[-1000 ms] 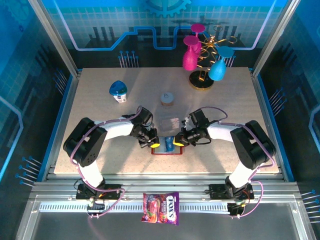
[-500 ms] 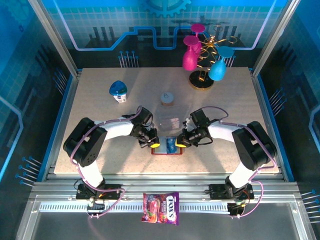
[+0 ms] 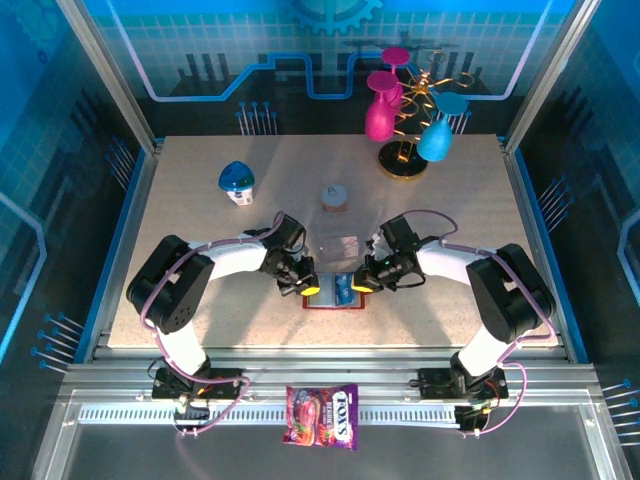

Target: Take the credit cards out of the card holder

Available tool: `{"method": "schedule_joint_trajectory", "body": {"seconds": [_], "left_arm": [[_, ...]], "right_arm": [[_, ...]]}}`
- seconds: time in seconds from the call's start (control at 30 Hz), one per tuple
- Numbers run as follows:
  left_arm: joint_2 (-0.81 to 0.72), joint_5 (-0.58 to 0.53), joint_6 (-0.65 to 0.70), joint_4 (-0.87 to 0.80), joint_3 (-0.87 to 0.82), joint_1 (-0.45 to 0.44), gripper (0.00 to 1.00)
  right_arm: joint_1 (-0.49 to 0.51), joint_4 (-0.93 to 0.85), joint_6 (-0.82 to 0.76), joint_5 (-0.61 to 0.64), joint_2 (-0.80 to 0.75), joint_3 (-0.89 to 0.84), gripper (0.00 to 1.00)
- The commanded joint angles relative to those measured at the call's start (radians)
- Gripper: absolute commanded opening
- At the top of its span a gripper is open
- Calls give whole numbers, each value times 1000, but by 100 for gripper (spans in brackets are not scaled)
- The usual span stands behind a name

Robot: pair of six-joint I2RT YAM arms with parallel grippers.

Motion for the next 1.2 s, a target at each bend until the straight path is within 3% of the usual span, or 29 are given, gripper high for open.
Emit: {"method": "schedule_joint_trajectory", "body": {"seconds": [0.0, 0.47, 0.7, 1.17], "left_arm": [[15, -13, 8, -39, 3, -9, 6], [5, -9, 6, -38, 0, -8, 6], [-21, -16, -3, -46, 5, -8, 6], [-129, -80, -12, -74, 43, 20, 8]], "right_arm": [[8, 41, 41, -24, -5, -3, 13], [42, 56, 84, -25, -23, -22, 15], [51, -27, 40, 31, -21, 14, 8], [47, -113, -25, 31, -59, 78, 4]]}}
